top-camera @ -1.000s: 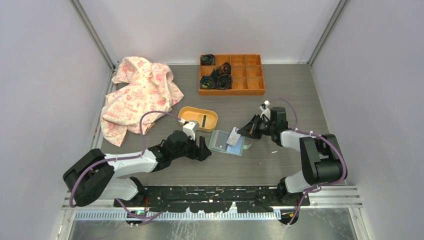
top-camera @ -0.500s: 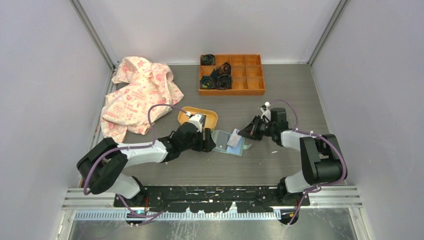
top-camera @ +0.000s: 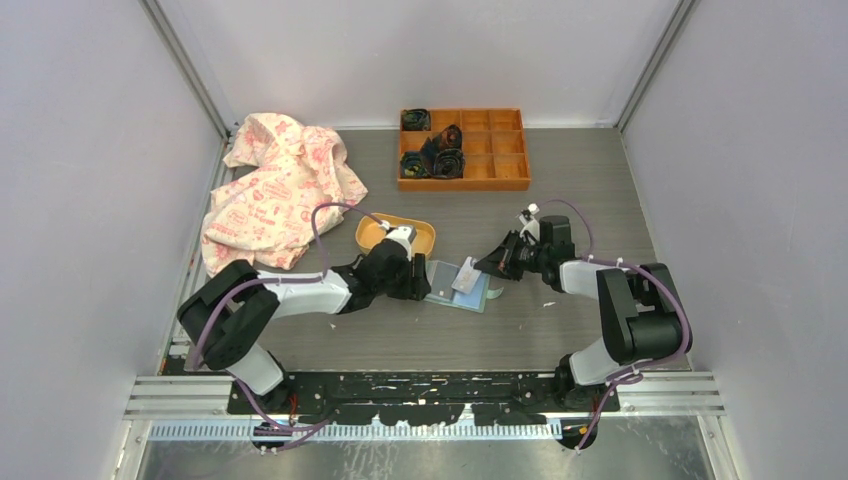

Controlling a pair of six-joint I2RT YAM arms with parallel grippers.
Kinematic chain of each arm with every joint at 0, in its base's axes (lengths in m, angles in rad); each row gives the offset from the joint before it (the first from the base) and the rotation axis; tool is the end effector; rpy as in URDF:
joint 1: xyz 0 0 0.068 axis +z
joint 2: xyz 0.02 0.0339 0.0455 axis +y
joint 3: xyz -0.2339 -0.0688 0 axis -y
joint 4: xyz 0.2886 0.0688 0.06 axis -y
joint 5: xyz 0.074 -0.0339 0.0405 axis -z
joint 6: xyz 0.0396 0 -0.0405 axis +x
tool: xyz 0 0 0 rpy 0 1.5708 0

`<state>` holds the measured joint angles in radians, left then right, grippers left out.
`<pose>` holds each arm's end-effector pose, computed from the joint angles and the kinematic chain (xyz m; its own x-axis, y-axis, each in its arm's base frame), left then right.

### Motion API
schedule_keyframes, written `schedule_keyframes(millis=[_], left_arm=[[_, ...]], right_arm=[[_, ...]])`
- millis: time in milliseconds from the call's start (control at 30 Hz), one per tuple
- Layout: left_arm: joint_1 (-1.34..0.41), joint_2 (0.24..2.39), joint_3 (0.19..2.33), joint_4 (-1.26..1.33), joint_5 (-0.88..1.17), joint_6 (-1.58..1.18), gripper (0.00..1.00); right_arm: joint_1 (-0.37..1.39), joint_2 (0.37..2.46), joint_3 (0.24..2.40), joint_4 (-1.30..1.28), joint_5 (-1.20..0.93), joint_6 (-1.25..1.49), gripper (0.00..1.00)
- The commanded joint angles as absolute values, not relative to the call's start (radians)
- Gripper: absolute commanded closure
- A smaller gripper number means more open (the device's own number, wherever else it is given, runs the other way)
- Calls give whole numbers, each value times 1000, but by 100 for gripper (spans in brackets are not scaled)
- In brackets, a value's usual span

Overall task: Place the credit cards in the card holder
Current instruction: Insert the credit card into the card holder.

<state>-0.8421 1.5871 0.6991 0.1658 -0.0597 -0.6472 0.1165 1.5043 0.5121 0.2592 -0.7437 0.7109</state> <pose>0.2266 -0.2503 0.0863 -0.7822 -0.0275 -0.6224 0.3049 0.8543 -0.4210 0.2841 0.0602 0.0691 -0.8855 0.3799 -0.2676 -0.0099 0.5604 0.8282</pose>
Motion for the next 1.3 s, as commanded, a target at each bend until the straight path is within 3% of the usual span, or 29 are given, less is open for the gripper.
schedule_keyframes(millis=[0, 300, 833, 1267], left_arm=[[-838, 1606, 715, 147, -61, -659, 44], [-838, 1638, 710, 149, -35, -698, 54], [-838, 1699, 732, 128, 45, -819, 57], [-838, 1711, 709, 139, 55, -890, 59]], right_arm=[[125, 1517, 514, 305, -755, 713, 99], [109, 1495, 519, 273, -752, 693, 99], [68, 1491, 509, 335, -838, 682, 99], [68, 1424, 554, 118, -747, 549, 99]])
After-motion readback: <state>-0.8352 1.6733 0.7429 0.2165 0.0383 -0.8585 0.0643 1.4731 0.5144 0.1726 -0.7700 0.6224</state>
